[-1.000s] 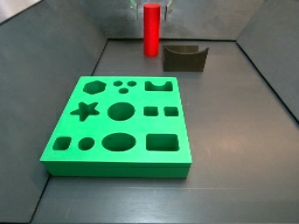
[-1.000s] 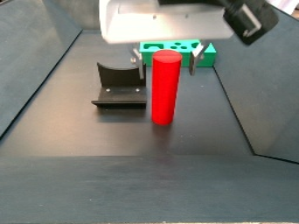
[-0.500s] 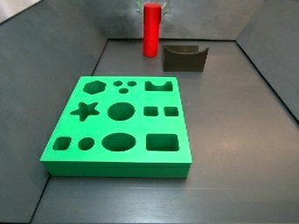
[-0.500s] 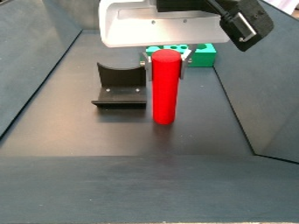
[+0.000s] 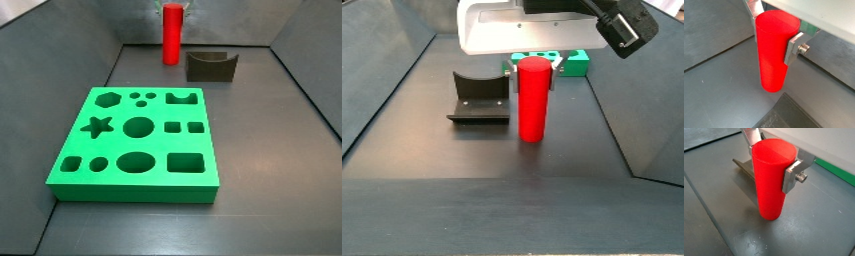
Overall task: Pick up the round object. Move up. Move to above the board. Insert the round object.
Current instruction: Pick up the round object, then move up, then move to above the board.
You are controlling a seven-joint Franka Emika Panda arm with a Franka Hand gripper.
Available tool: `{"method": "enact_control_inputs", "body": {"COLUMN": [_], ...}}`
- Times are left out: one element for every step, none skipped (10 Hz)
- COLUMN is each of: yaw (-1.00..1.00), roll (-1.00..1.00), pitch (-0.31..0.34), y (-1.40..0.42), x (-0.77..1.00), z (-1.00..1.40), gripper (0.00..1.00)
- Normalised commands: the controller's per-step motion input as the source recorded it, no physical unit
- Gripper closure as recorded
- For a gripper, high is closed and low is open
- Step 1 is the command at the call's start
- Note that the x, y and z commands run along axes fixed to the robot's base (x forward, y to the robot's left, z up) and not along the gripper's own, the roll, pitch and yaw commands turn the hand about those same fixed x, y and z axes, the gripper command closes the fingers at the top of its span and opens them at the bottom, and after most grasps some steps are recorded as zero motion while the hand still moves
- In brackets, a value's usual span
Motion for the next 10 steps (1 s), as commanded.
{"method": "enact_control_inputs", "body": {"yaw": [0.00, 0.00, 0.00, 0.00, -0.02, -0.02, -0.02, -0.02, -0.02, 0.29], "roll": [0.00, 0.00, 0.00, 0.00, 0.01, 0.01, 0.02, 0.02, 0.02, -0.07], "pitch": [0.000, 0.000, 0.000, 0.000, 0.013, 0.032, 0.036, 0.043, 0.055, -0.146], "y": [0.00, 0.00, 0.00, 0.00, 0.02, 0.02, 0.02, 0.01, 0.01, 0.21], "x": [0.00, 0.00, 0.00, 0.00, -0.02, -0.04, -0.03, -0.02, -0.01, -0.22], "z": [0.00, 0.00, 0.00, 0.83, 0.82, 0.68, 0.58, 0.35, 0.17, 1.00], "gripper": [1.00, 1.00, 1.00, 1.00, 1.00, 1.00, 1.00, 1.00, 1.00, 1.00]}}
